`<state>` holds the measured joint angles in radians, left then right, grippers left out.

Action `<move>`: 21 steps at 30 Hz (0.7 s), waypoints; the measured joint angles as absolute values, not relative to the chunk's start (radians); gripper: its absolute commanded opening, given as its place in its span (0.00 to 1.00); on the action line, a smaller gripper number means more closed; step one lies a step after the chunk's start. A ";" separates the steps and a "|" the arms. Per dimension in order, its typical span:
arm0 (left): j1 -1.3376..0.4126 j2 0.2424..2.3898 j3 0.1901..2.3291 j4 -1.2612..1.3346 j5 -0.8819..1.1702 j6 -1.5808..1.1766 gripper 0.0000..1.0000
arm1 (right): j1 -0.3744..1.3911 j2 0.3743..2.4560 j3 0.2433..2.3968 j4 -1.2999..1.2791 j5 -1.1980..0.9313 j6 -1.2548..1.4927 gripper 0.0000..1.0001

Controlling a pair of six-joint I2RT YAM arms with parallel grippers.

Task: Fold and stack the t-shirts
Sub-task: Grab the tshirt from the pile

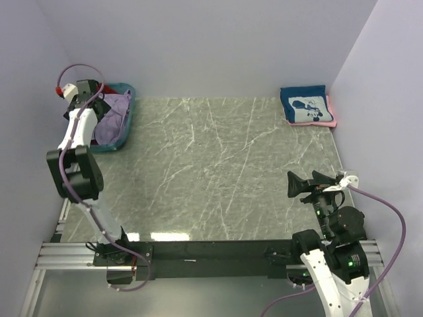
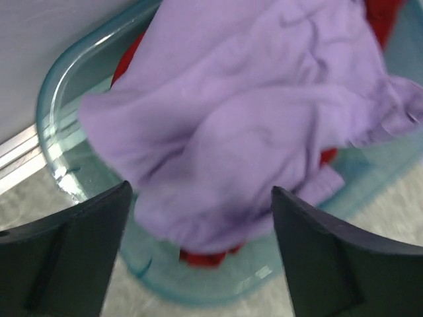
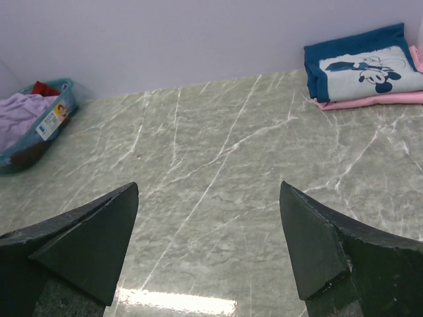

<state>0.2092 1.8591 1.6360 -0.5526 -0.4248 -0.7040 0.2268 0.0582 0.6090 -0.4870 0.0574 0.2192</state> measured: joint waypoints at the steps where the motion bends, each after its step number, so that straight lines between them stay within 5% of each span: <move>1: 0.211 1.892 1.663 -0.556 -0.437 -0.709 0.87 | 0.227 0.059 0.609 -0.487 0.057 0.219 0.93; 5: 0.218 2.022 1.752 -0.594 -0.480 -0.736 0.54 | 0.227 0.065 0.609 -0.491 0.051 0.219 0.93; 8: 0.223 2.054 1.761 -0.617 -0.498 -0.743 0.02 | 0.227 0.075 0.609 -0.501 0.046 0.219 0.93; 21: 0.139 1.737 1.782 -0.567 -0.580 -0.588 0.02 | 0.227 0.106 0.656 -0.551 0.040 0.219 0.92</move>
<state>0.1390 1.7370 1.7817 -0.5674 -0.5797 -0.5877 0.2268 0.1059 0.6563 -0.5507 0.0399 0.2188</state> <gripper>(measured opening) 0.029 0.924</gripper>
